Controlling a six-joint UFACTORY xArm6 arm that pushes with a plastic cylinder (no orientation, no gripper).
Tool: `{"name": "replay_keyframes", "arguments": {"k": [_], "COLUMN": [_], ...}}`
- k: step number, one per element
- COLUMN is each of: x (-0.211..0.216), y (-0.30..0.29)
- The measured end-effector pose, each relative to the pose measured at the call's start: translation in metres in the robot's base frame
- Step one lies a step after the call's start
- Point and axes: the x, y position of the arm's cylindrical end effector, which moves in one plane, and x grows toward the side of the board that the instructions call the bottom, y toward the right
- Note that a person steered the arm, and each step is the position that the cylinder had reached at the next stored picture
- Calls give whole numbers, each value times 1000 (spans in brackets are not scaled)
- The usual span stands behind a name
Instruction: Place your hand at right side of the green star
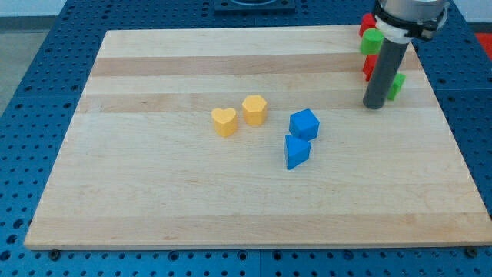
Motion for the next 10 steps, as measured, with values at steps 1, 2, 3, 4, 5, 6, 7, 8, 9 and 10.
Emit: {"name": "replay_keyframes", "arguments": {"k": [1, 2, 3, 4, 5, 6, 7, 8, 9, 10], "x": [15, 15, 15, 10, -8, -23, -39, -50, -50, -50], "y": [3, 23, 49, 70, 85, 93, 94, 94, 94, 88]}}
